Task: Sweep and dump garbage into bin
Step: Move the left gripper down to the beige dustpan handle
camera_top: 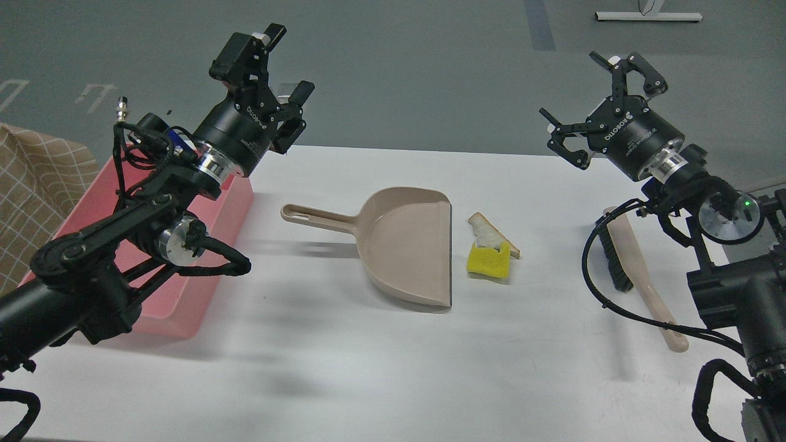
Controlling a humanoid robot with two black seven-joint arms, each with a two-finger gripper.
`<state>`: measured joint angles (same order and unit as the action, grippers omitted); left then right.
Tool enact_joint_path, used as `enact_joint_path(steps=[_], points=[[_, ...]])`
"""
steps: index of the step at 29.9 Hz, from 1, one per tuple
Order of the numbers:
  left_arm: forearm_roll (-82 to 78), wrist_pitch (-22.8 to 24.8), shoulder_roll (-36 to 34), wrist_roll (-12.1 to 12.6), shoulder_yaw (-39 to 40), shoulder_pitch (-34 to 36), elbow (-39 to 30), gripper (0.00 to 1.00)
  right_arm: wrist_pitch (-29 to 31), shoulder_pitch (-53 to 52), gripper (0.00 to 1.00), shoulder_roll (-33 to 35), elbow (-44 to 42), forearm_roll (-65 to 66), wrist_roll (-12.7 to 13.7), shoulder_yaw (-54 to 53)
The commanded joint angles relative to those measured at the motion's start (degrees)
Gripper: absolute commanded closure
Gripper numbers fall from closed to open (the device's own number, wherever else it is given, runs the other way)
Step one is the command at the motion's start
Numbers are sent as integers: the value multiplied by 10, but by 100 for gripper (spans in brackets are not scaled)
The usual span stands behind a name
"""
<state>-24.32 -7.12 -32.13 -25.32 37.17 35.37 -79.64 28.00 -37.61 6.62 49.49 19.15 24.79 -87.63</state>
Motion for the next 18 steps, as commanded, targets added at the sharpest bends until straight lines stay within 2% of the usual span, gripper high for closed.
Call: enact_joint_path(steps=[1, 8, 13, 18], points=[[-20, -92, -2, 1, -5, -28, -48, 2, 0, 0, 0, 1, 0, 0, 0, 0], [-131, -202, -6, 1, -48, -80, -118, 2, 0, 1, 0, 0, 0, 0, 0, 0], [-166, -209, -6, 2, -48, -122, -161, 2, 0, 1, 0, 0, 0, 0, 0, 0], [-199, -209, 2, 1, -47, -164, -169, 2, 0, 1, 0, 0, 0, 0, 0, 0]])
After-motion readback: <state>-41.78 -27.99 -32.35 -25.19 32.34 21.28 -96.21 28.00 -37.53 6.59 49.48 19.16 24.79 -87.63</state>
